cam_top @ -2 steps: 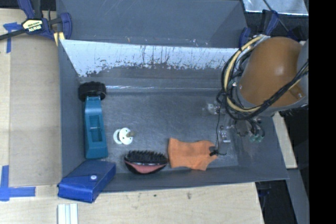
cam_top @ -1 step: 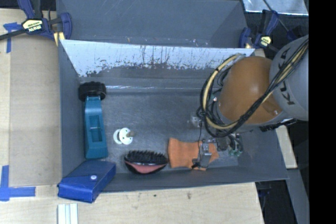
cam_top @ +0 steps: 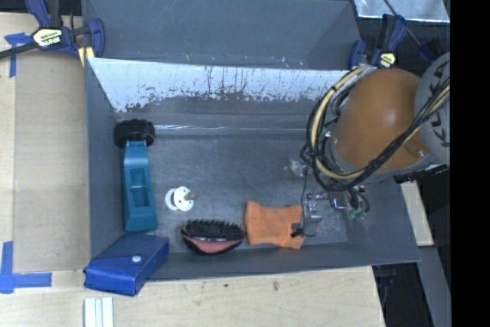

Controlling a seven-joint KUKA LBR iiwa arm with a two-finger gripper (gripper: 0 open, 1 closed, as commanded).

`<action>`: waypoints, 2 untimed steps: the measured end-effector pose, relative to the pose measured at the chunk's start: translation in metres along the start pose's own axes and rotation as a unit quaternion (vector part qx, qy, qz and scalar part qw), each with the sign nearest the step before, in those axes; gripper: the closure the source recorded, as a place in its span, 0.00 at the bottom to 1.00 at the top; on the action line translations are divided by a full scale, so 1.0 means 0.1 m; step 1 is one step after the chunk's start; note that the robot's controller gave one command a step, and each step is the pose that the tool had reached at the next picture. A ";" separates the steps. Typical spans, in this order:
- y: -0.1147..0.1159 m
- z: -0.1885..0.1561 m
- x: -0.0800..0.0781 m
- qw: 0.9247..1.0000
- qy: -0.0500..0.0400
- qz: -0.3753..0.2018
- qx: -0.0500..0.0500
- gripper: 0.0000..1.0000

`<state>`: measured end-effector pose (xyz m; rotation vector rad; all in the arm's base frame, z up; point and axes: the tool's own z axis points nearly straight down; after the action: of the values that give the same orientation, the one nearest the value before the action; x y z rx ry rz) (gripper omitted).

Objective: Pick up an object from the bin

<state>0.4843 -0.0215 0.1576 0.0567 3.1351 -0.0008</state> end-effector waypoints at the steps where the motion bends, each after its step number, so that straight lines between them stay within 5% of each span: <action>1: 0.08 0.35 0.03 1.000 0.004 -0.009 0.000 0.00; 2: 0.07 0.90 0.00 1.000 0.003 -0.005 0.000 0.00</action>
Offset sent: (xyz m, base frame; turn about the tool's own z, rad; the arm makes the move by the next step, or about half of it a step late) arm 0.0005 0.0078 -0.0876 -0.0090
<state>0.4849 -0.0141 0.0673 0.0414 3.1417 -0.0006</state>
